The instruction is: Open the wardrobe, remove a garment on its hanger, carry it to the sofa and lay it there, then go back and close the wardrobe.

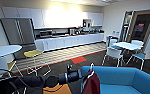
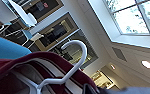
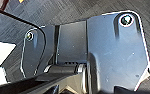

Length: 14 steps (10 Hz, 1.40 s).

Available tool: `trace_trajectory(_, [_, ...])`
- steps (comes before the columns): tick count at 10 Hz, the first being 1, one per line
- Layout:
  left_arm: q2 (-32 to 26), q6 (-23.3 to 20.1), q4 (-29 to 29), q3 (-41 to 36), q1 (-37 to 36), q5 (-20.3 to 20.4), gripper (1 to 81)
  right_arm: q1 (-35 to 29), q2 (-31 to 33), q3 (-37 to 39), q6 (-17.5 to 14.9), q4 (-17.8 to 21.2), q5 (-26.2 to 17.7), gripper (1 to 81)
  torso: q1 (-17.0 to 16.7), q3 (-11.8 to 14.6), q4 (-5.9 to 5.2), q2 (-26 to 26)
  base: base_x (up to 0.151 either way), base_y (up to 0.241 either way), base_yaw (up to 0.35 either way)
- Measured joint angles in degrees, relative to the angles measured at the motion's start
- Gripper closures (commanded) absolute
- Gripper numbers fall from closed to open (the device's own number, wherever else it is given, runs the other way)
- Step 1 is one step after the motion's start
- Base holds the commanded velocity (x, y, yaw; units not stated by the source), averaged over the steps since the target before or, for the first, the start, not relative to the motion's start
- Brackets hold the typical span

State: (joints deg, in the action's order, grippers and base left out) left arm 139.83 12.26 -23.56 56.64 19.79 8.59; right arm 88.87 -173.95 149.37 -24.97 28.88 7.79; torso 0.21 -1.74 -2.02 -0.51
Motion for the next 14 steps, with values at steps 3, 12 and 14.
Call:
trace_trajectory(3, [0.02,0.0,0.06,-0.09,-0.02,-0.05,81.1,-0.01,-0.11,0.02,0.0,0.0,0.09,1.0,0.0,0.0,0.0,0.0,0.0,0.0,-0.214])
trace_trajectory(12, [-0.46,0.0,0.24,-0.17,0.0,-0.48,81.1,-0.01,-0.17,0.02,0.0,-0.02,0.09,1.0,0.0,0.0,0.0,0.0,0.0,0.0,-0.219])
trace_trajectory(14, [-0.49,0.0,0.26,-0.17,0.0,-1.27,81.1,-0.04,-0.15,0.02,0.0,0.0,0.09,1.0,0.0,0.0,0.0,0.0,0.0,0.0,-0.18])
